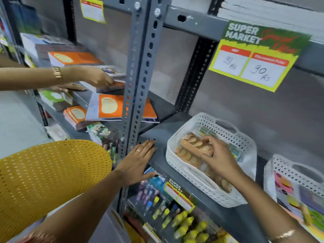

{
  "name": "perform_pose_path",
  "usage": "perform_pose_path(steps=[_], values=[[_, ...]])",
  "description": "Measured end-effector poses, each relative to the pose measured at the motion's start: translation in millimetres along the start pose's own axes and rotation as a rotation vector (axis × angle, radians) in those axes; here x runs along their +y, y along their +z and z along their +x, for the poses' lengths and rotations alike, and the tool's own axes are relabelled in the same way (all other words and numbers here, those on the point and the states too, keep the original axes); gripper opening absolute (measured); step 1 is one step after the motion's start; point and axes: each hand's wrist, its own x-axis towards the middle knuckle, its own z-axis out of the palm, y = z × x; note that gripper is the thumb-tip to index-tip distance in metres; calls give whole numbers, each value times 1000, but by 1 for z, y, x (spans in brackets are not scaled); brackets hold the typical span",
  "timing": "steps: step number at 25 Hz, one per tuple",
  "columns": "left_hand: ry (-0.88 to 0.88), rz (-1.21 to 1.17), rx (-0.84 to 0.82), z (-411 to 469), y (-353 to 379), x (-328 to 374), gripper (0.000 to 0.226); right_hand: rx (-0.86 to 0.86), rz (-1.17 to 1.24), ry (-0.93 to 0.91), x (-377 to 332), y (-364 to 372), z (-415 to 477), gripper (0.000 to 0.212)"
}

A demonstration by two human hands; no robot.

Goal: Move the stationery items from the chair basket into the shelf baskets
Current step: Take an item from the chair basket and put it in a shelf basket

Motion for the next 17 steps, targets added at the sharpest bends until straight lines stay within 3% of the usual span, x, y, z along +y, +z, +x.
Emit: perform_pose_path(steps=[5,10,14,17], values=[[4,-1,23,16,18,4,106,-196,14,39,33,23,9,47],[-32,-47,46,15,18,7,98,-271,56,58,38,35,12,59],[-34,-71,57,15,18,7,92,-343,-38,34,43,44,14,79],[-30,-73,73,15,20,7,90,-341,-64,35,45,46,15,81]])
